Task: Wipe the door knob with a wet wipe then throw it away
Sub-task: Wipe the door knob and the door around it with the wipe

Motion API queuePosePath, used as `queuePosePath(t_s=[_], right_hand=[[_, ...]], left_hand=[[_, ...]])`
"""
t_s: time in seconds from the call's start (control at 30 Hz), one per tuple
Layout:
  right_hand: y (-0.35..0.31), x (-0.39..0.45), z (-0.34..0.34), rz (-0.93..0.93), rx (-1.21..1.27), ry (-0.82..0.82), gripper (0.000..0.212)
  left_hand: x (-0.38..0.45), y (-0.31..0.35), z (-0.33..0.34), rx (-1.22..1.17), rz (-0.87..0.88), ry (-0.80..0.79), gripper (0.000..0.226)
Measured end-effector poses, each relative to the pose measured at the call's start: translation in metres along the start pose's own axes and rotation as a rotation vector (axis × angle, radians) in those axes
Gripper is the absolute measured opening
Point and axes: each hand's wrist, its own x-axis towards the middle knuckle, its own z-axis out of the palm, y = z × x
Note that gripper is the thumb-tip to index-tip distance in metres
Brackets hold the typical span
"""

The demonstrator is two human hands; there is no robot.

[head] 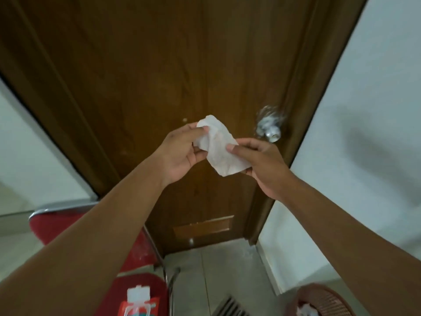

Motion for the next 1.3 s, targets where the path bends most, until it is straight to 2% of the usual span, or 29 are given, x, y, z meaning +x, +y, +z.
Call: queuePosePath(t_s=[0.1,0.27,0.37,0.43,0.53,0.63,0.8,0.93,1.0,1.07,1.17,1.23,1.3], right_hand=[[-0.025,-0.003,-0.039,-0.039,-0.016,0.044,0.025],[-0.051,-0.005,-0.101,-0.160,-0.147,0.110,0.019],[-0.063,-0.006,-0.134,-0.197,-0.151,0.117,0.019],[-0.067,-0.005,-0.148,-0.165,-0.115,0.113,0.020],[-0.070,-0.005,-0.168,-0.125,-0.051,0.109,0.020],[-0.069,0.001,-0.175,-0.149,-0.117,0.191,0.020],[-0.060,0.023,-0.172,-0.151,-0.211,0.264,0.013],[-0.053,0.048,-0.173,-0.127,-0.314,0.378,0.011],[-0.051,0.060,-0.174,-0.146,-0.310,0.423,0.009],[-0.050,0.070,-0.172,-0.183,-0.334,0.399,0.004],[-0.053,0.084,-0.163,-0.173,-0.434,0.296,0.003],[-0.057,0.089,-0.160,-0.157,-0.388,0.231,0.004],[-0.060,0.093,-0.160,-0.153,-0.308,0.182,0.010]], left_hand=[[0.001,0.016,0.044,-0.006,-0.053,-0.060,0.029],[0.013,0.027,0.110,0.230,-0.103,-0.101,0.043],[0.024,0.030,0.142,0.289,-0.092,-0.092,0.040],[0.030,0.031,0.151,0.253,-0.080,-0.086,0.036],[0.038,0.030,0.161,0.160,-0.066,-0.098,0.044],[0.045,0.024,0.166,0.083,-0.076,-0.091,0.052],[0.070,0.020,0.160,-0.079,-0.105,-0.030,0.049],[0.096,0.028,0.150,-0.165,-0.191,-0.101,0.050],[0.111,0.030,0.143,-0.006,-0.255,-0.165,0.056],[0.122,0.030,0.142,0.303,-0.264,-0.206,0.054],[0.137,0.028,0.144,0.711,-0.099,-0.323,0.054],[0.144,0.025,0.148,0.835,0.025,-0.416,0.056],[0.152,0.022,0.149,0.865,0.071,-0.448,0.048]])
